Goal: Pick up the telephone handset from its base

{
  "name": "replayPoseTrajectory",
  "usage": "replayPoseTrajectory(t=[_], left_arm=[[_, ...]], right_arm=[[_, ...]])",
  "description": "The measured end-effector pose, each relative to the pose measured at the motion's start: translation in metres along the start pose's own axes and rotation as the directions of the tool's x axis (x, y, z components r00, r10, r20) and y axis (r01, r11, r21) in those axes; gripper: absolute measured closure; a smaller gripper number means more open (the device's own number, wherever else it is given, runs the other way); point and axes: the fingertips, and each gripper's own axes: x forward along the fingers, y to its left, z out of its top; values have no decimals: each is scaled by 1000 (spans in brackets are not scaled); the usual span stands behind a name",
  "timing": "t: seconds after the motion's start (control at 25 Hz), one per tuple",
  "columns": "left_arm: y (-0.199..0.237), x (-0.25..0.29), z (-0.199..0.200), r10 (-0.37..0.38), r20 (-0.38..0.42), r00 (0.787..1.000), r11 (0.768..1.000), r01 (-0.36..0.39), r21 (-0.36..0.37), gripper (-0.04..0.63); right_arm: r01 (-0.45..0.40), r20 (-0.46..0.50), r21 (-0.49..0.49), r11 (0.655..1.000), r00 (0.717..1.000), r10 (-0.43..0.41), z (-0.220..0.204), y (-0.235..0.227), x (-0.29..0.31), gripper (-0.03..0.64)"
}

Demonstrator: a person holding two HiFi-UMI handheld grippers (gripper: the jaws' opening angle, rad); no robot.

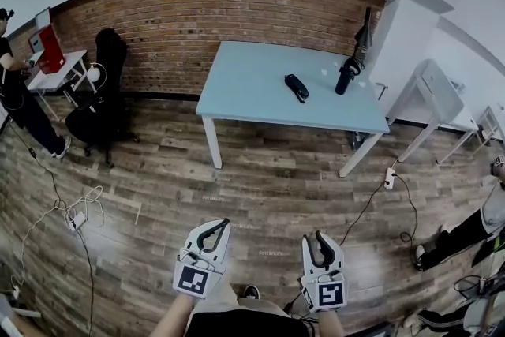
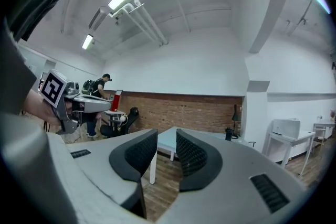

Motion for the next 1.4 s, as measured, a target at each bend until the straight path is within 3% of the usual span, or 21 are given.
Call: replayPoseTrajectory(t=[0.2,0.52,0.96,1.4], left_arm=[[9,18,-2,20,-5,1000,1000,-20,-12,586],[61,57,-14,20,3,1000,999,-20,-45,584],[120,112,-4,-20,66,998,998,23,-52,586],[108,203,-5,-76,26,997,996,77,-47,586]], right_arm=[[-50,-11,19,999,999,50,-3,-3,26,503],[-86,-28,-14,996,996,86,5,-1,102,505],[-60,-33,-47,997,998,58,25,3,185,505],[-21,-47,-27,999,999,20,3,-66,220,505]])
